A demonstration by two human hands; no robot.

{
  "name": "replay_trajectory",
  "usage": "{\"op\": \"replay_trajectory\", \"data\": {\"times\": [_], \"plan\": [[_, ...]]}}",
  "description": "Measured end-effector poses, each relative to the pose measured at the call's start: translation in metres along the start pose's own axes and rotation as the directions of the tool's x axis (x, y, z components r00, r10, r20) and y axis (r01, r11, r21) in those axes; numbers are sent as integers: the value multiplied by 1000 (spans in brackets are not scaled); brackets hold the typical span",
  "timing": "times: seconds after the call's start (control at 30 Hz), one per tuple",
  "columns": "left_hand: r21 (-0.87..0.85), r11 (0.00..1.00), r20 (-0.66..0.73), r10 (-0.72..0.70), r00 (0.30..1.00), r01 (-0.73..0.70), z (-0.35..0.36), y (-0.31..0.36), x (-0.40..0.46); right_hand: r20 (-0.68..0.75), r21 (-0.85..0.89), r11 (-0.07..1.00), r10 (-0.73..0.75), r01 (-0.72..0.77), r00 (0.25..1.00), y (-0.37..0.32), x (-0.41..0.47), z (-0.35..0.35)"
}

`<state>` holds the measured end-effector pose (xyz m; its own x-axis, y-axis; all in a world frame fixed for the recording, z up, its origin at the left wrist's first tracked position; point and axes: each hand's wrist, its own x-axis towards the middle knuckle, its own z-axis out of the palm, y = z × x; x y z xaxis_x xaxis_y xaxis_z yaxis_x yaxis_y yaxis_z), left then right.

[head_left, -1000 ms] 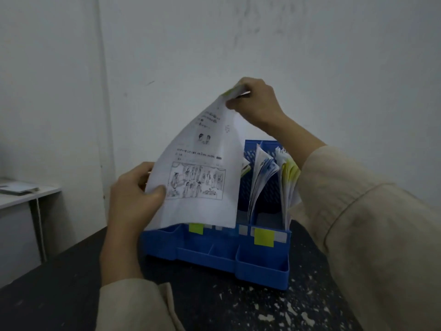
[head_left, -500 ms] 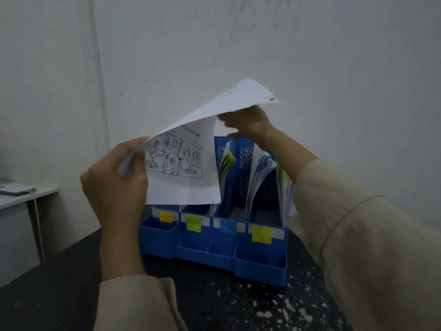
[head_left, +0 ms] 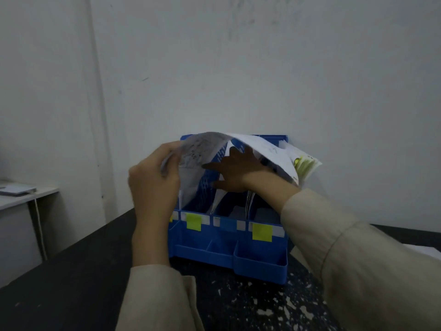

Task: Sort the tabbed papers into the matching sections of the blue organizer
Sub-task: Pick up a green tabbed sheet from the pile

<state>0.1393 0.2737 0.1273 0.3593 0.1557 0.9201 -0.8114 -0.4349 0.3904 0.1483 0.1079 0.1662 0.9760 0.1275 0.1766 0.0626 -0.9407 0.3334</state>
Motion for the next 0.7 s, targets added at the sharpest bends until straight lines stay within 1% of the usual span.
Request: {"op": "replay_trajectory", "data": {"times": [0.03, 0.07, 0.1, 0.13, 0.17, 0.2, 0.27, 0.33, 0.4, 0.43, 0.47, 0.5, 0.53, 0.57, 0.6, 0.63, 0.67, 0.7], "plan": [[-10, 1000, 30, -13, 999, 13, 8, 0, -3, -38, -72, 997, 6, -8, 999, 0, 0, 0], [-15, 999, 69, -30, 997, 31, 16, -2, -6, -78, -54, 998, 14, -18, 997, -1, 0, -1], [-18, 998, 116, -53, 992, 56, 23, -3, -9, -131, 41, 999, 25, -20, 991, -1, -2, -4], [-15, 997, 170, -75, 983, 79, 31, -6, -14, -192, 191, 982, 41, -3, 981, 1, -4, -6], [-4, 996, 226, -90, 970, 93, 37, -9, -19, -251, 350, 936, 65, 28, 966, 3, -6, -9], [9, 995, 280, -101, 955, 102, 44, -13, -24, -294, 486, 872, 101, 58, 950, 5, -8, -11], [20, 989, 371, -144, 918, 147, 55, -23, -35, -347, 690, 716, 202, 103, 916, 14, -12, -15], [40, 974, 450, -218, 866, 225, 63, -32, -44, -317, 836, 540, 336, 94, 887, 21, -13, -18], [94, 960, 522, -272, 808, 262, 68, -39, -54, -279, 921, 374, 445, 107, 851, 29, -11, -19], [121, 955, 543, -292, 787, 271, 70, -41, -59, -280, 938, 319, 479, 132, 832, 32, -9, -19], [149, 949, 557, -314, 769, 279, 71, -43, -63, -293, 944, 287, 508, 161, 810, 34, -8, -20], [178, 943, 564, -333, 756, 282, 72, -44, -67, -314, 942, 281, 533, 186, 786, 35, -7, -21], [218, 934, 574, -356, 737, 282, 73, -45, -70, -347, 929, 313, 554, 197, 757, 34, -6, -21], [260, 926, 587, -378, 716, 276, 74, -46, -71, -408, 897, 394, 562, 201, 720, 33, -7, -20], [302, 913, 608, -407, 682, 276, 74, -45, -71, -500, 825, 535, 544, 180, 674, 30, -9, -19], [335, 903, 633, -428, 645, 271, 75, -45, -71, -620, 690, 711, 480, 138, 621, 26, -11, -18], [366, 893, 659, -448, 604, 262, 75, -44, -70, -742, 496, 863, 363, 95, 564, 24, -13, -16], [380, 890, 680, -453, 576, 252, 77, -46, -70, -827, 284, 956, 206, 72, 523, 21, -14, -15]]}}
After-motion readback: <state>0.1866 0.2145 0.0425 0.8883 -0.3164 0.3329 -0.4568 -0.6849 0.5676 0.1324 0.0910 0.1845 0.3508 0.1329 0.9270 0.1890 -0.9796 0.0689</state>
